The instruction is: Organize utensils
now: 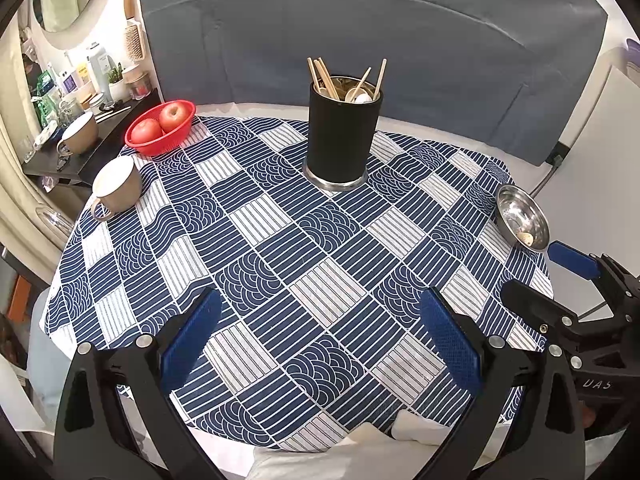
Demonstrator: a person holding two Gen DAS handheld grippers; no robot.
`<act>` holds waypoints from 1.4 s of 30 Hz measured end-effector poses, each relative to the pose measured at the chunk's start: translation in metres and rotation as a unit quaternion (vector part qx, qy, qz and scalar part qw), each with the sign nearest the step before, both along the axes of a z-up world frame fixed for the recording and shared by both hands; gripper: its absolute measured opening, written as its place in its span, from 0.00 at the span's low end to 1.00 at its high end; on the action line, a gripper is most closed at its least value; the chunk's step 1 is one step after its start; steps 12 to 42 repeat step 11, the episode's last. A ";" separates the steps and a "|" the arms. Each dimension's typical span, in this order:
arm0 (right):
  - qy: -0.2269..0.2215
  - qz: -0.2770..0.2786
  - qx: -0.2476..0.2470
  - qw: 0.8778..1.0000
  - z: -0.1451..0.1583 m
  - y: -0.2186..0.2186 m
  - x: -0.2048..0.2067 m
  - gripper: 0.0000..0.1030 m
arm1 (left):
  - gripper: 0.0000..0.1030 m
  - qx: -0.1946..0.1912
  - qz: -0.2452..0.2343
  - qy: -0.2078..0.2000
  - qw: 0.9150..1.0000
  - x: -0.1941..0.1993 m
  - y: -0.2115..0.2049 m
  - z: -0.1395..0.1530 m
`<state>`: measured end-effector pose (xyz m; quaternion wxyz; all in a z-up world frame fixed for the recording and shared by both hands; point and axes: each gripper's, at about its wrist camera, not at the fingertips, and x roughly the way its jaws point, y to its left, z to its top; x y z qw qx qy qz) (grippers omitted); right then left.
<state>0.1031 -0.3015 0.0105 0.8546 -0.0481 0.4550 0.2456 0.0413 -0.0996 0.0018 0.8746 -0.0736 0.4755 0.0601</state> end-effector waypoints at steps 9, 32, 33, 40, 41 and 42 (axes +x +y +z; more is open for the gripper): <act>0.007 -0.005 0.003 1.000 -0.003 0.000 0.005 0.92 | 0.94 0.002 0.003 -0.005 1.000 0.005 0.006 -0.001; 0.010 -0.007 0.002 1.000 -0.004 0.000 0.008 0.92 | 0.94 0.004 0.001 -0.006 1.000 0.007 0.007 0.000; 0.010 -0.007 0.002 1.000 -0.004 0.000 0.008 0.92 | 0.94 0.004 0.001 -0.006 1.000 0.007 0.007 0.000; 0.010 -0.007 0.002 1.000 -0.004 0.000 0.008 0.92 | 0.94 0.004 0.001 -0.006 1.000 0.007 0.007 0.000; 0.010 -0.007 0.002 1.000 -0.004 0.000 0.008 0.92 | 0.94 0.004 0.001 -0.006 1.000 0.007 0.007 0.000; 0.010 -0.007 0.002 1.000 -0.004 0.000 0.008 0.92 | 0.94 0.004 0.001 -0.006 1.000 0.007 0.007 0.000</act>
